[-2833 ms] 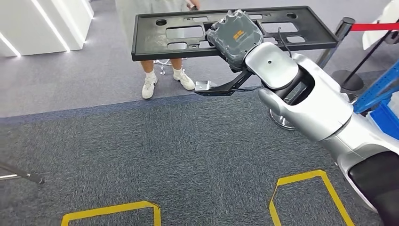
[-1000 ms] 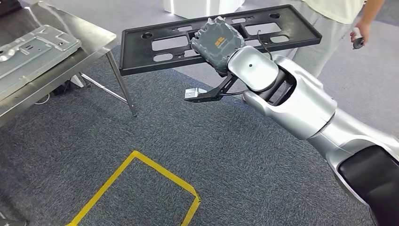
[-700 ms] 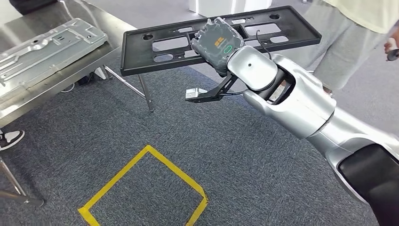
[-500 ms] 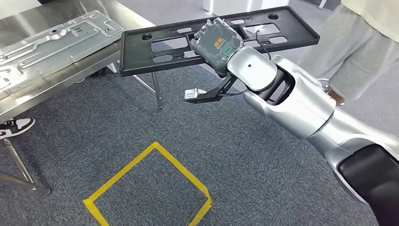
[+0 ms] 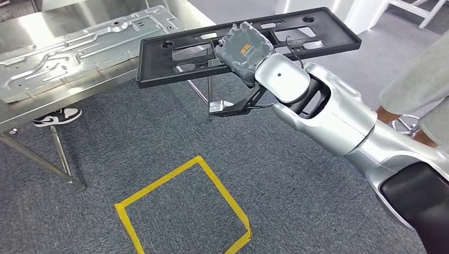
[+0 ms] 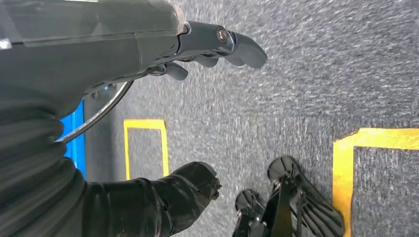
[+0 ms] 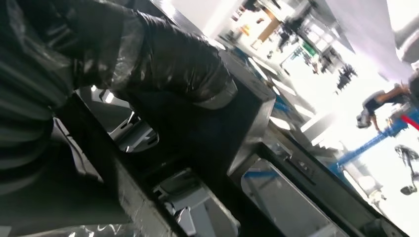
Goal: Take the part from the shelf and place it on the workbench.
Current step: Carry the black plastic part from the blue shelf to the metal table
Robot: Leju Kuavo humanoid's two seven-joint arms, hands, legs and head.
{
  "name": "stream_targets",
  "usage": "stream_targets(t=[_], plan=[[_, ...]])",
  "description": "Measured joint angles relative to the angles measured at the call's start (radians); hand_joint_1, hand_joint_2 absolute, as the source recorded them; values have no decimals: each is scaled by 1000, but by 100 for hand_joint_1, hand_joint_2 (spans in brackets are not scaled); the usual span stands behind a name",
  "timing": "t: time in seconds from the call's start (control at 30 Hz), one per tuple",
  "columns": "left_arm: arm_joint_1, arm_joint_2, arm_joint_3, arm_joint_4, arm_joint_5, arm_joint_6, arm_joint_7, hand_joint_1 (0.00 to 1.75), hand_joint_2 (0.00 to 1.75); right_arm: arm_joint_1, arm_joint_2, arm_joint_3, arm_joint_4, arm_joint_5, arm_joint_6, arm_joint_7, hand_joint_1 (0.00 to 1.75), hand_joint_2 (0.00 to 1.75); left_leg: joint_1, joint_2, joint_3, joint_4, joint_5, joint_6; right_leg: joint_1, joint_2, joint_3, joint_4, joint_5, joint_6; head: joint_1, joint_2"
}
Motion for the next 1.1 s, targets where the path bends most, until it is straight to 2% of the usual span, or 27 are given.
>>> stream_targets(t=[0.03,0.07,0.1,0.13,0.17,0.2,0.23,0.27,0.3,0.37,0.4,0.43,0.5,0.53,0.57,0.63,0.67,0.7,0.73,0.77,0.83,0.87,0.9,0.97,1.03,1.1], plan=[[1,2,0,-1,-1,0,0,0,175,-2,5,0,1,0,0,0,175,175,-4,20,-4,10,-8,-5,-4,-16,9,-10,3,-2,-3,0],[1,4,0,-1,-2,-1,0,0,175,-4,8,1,2,0,1,0,175,175,-8,53,-15,39,-26,-9,-8,-33,18,-20,6,-4,-7,0],[0,4,0,-1,-2,-2,0,0,175,-6,11,1,2,1,1,1,175,175,-8,95,-38,88,-52,-13,-9,-50,25,-25,6,-5,-10,0],[0,4,0,-1,-3,-3,0,0,175,-8,12,1,4,1,2,1,175,175,-6,127,-69,152,-83,-18,-8,-65,29,-27,4,-7,-14,0],[-1,5,0,-1,-3,-3,0,0,175,-9,13,2,5,1,3,0,175,175,-3,143,-100,213,-105,-23,-7,-81,30,-26,2,-7,-14,0],[-1,5,0,-1,-3,-4,0,0,175,-9,14,4,6,1,3,0,175,175,1,150,-121,249,-112,-27,-6,-98,31,-24,-2,-6,-14,0],[0,6,0,-1,-3,-4,0,0,175,-8,14,6,7,1,3,0,175,175,4,154,-122,249,-101,-31,-7,-114,33,-22,-5,-4,-14,0],[1,8,0,-1,-3,-4,-1,0,175,-8,15,7,8,1,3,0,175,175,6,161,-102,209,-74,-35,-8,-129,34,-18,-10,-1,-14,0],[2,9,0,-2,-3,-4,-2,0,175,-9,16,7,9,1,3,0,175,175,7,176,-66,140,-40,-37,-9,-143,37,-14,-16,4,-14,0],[2,11,0,-2,-2,-2,-5,0,175,-12,17,8,11,0,2,0,175,175,2,214,-6,32,-4,-31,-4,-166,40,-4,-29,15,-13,0],[2,11,0,-2,-2,-1,-7,0,175,-13,17,7,12,0,2,0,175,175,-1,224,5,9,-1,-25,0,-175,41,-1,-34,20,-13,0],[2,11,0,-2,-2,0,-9,0,175,-14,17,8,14,0,1,0,175,175,-4,222,5,8,-5,-17,4,-185,43,-2,-36,26,-12,0],[4,11,0,-2,-1,2,-12,0,175,-15,17,8,16,-1,0,-1,175,175,-1,196,5,5,-4,-5,4,-197,52,-2,-43,37,-11,0],[4,10,0,-2,0,1,-14,0,175,-15,15,8,16,-1,-1,-2,175,175,1,184,7,3,-4,1,0,-182,51,8,-54,42,-11,0],[3,10,0,-2,2,0,-16,0,175,-16,13,8,17,-2,-2,-2,175,175,3,173,10,0,-3,6,-3,-156,41,35,-74,45,-10,0],[0,10,0,-2,8,-4,-18,0,175,-17,5,8,19,-2,-3,-3,175,175,4,153,12,-1,-3,15,-5,-94,-16,154,-134,47,-10,0],[-1,10,0,-2,10,-7,-18,0,175,-17,3,9,20,-4,-3,-5,175,175,2,143,12,-1,-3,18,-4,-79,-54,224,-159,46,-9,0],[-1,10,0,-2,11,-10,-18,0,175,-15,0,10,22,-9,-3,-9,175,175,0,134,12,-1,-3,21,-2,-72,-85,275,-171,44,-9,0],[-1,10,0,-2,11,-12,-17,0,175,-14,-1,10,23,-17,-4,-14,175,175,-2,125,12,0,-4,22,-1,-69,-101,292,-162,42,-9,0],[-1,10,0,-2,12,-14,-16,0,175,-14,-2,10,24,-27,-6,-19,175,175,-4,116,13,1,-4,23,0,-68,-98,268,-134,37,-9,0],[0,9,0,-2,12,-16,-15,0,175,-15,-3,10,25,-41,-12,-26,175,175,-7,102,15,2,-4,22,4,-62,-50,136,-54,21,-9,0],[0,7,0,-2,12,-16,-14,0,175,-17,-3,10,25,-44,-16,-26,175,175,-9,96,14,3,-4,21,7,-58,-26,73,-27,14,-10,0],[0,6,0,-2,13,-16,-13,0,175,-18,-3,10,25,-45,-19,-26,175,175,-9,93,12,3,-3,18,11,-55,-10,32,-13,8,-10,0],[0,4,0,-2,16,-15,-13,0,175,-20,-3,10,25,-45,-22,-26,175,175,-7,90,9,1,-1,7,16,-54,-5,11,-11,2,-9,0],[2,6,0,-3,19,-14,-14,0,175,-20,-3,10,25,-45,-22,-26,175,175,-7,98,5,7,-8,-4,9,-60,4,-3,-3,-5,-9,0],[2,8,0,-3,19,-14,-16,0,175,-22,-3,10,25,-45,-23,-24,175,175,-8,123,-21,69,-49,-12,1,-67,14,-17,7,-13,-9,0]])
